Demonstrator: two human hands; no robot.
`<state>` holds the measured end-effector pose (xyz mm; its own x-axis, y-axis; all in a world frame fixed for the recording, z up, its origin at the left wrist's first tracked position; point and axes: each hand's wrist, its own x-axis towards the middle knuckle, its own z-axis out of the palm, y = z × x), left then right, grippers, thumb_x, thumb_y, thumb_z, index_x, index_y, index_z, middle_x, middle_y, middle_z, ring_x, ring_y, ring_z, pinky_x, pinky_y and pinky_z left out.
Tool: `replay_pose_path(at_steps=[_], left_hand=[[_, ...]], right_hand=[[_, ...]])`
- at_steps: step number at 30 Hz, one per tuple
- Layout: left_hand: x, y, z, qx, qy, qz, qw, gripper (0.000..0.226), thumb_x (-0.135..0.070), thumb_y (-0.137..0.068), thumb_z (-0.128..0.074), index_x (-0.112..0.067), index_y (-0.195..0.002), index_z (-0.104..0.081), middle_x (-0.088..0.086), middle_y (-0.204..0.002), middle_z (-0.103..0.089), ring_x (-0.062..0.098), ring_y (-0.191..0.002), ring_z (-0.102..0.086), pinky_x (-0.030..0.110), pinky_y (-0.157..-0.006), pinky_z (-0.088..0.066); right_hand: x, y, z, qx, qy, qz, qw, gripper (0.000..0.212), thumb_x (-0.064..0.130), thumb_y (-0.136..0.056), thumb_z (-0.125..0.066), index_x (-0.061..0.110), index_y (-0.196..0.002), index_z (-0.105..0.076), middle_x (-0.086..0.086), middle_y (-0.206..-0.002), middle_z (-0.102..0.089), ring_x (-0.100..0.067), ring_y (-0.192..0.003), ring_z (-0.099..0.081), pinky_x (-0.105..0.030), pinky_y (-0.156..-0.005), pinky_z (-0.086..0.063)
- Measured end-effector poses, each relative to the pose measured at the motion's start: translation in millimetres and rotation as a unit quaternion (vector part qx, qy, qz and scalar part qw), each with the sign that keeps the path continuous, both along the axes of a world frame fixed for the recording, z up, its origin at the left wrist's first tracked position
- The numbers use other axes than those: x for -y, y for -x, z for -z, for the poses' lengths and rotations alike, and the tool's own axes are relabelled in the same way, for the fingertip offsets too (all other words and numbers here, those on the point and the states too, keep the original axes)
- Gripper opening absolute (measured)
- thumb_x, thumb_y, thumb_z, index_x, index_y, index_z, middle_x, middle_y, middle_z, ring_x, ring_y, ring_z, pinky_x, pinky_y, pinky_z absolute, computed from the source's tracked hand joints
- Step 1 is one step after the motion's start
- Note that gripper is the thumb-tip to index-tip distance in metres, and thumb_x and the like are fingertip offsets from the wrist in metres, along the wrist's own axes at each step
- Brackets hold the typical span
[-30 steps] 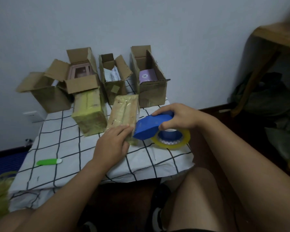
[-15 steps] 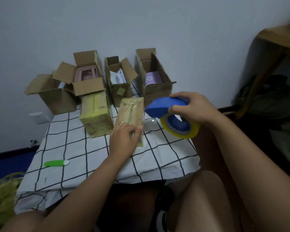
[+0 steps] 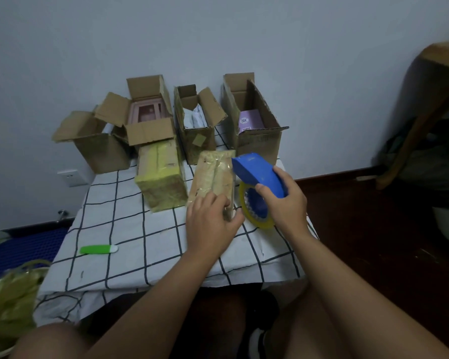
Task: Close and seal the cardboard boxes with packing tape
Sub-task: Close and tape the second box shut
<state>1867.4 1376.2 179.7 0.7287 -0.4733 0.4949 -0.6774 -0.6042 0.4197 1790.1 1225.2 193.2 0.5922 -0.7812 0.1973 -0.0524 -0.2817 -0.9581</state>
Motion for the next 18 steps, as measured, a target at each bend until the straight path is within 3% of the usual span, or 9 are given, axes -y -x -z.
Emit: replay_pose_path(at_steps=[5, 9, 12, 14, 18], left_hand=[[0, -2, 3, 0.022, -0.006, -0.002, 1.000, 0.008, -0.027, -0.081, -0.065, -0.020, -0.081, -0.061, -0.004, -0.079, -0.054, 0.022, -0.080, -0.052, 0.033, -0.075, -0.033], [-7, -3, -3, -0.002, -0.023, 0.030, 0.999, 0.020, -0.038, -0.082, -0.057, -0.022, -0.091, -0.066, -0.007, -0.086, -0.057, 0.018, -0.086, -0.052, 0.031, -0.080, -0.034], [-21, -10, -17, -0.070, -0.043, 0.095, 0.992, 0.028, -0.034, -0.092, -0.055, -0.024, -0.114, -0.069, -0.007, -0.109, -0.066, 0.018, -0.104, -0.056, 0.032, -0.086, -0.039], [-30, -17, -23, -0.123, -0.040, 0.118, 0.985, 0.035, -0.033, -0.099, -0.051, -0.024, -0.131, -0.061, -0.006, -0.127, -0.063, 0.017, -0.117, -0.054, 0.032, -0.092, -0.043], [-40, -30, -23, -0.107, 0.006, 0.125, 0.986, 0.038, -0.036, -0.099, -0.045, -0.020, -0.126, -0.065, -0.003, -0.131, -0.062, 0.016, -0.128, -0.051, 0.043, -0.106, -0.041]], right_hand=[[-4, 8, 12, 0.006, 0.009, -0.005, 1.000, 0.060, 0.040, -0.083, -0.074, 0.035, -0.139, -0.052, 0.009, -0.130, -0.053, -0.011, -0.118, -0.052, -0.040, -0.099, -0.050], [-4, 14, 16, 0.022, 0.024, -0.001, 0.999, 0.058, 0.045, -0.080, -0.067, 0.037, -0.136, -0.052, 0.010, -0.130, -0.054, -0.011, -0.116, -0.053, -0.032, -0.094, -0.050], [2, 14, 18, 0.033, 0.012, 0.020, 0.999, 0.051, 0.034, -0.087, -0.071, 0.034, -0.135, -0.053, 0.009, -0.129, -0.056, -0.012, -0.115, -0.056, -0.031, -0.094, -0.051], [6, 15, 19, 0.041, -0.009, 0.029, 0.999, 0.047, 0.028, -0.090, -0.070, 0.033, -0.134, -0.054, 0.009, -0.129, -0.056, -0.011, -0.115, -0.056, -0.029, -0.094, -0.050], [8, 16, 20, 0.047, -0.020, 0.028, 0.998, 0.045, 0.028, -0.091, -0.069, 0.035, -0.132, -0.052, 0.010, -0.126, -0.055, -0.011, -0.114, -0.056, -0.023, -0.089, -0.048]])
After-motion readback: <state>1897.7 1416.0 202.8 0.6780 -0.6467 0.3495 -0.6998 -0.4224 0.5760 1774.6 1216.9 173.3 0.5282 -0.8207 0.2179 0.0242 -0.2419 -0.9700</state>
